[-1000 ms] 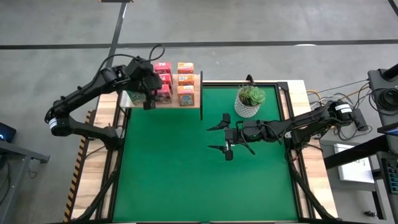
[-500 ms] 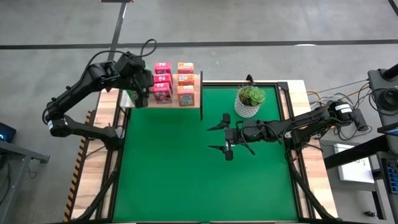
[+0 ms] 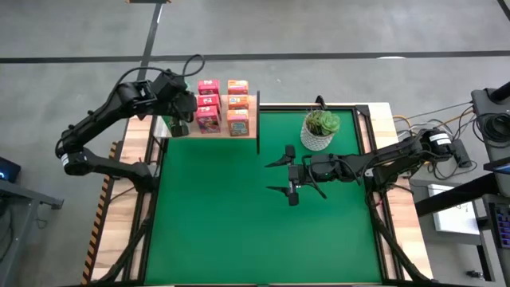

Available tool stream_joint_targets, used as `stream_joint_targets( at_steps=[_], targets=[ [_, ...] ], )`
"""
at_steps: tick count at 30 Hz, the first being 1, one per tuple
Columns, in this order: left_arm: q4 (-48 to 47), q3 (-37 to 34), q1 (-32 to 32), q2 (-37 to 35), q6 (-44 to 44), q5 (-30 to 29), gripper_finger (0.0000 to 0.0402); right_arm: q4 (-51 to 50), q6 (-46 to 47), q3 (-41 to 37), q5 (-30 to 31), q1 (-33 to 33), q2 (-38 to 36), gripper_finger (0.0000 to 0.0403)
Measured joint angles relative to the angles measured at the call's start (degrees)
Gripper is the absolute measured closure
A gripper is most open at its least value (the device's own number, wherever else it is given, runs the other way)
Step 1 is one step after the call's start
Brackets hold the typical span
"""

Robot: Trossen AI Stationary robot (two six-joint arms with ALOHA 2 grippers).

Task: Stack cereal on shelf
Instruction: Put the red cereal box on the shelf aligned with other red cereal boxes, then return to Home Position

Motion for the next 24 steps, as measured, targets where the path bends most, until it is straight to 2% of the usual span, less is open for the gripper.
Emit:
stream_joint_targets(
  at_steps=[5,19,24],
  targets=[
    [0.00,-1.24,0.08,0.77,-0.31,0.00,0.0399,-0.12,-0.56,0.02,0.86,-0.02,0.00,0.0099],
    [1.57,-3.11,0.08,1.76,-1.23,-0.13,0.0401,-0.35,-0.63,0.02,0.88,-0.02,0.00,0.0099],
    [1.43,-2.96,-0.23,0.06,-6.15,-0.06,0.0401,-0.37,-0.86,0.02,0.87,-0.02,0.00,0.0099]
  ],
)
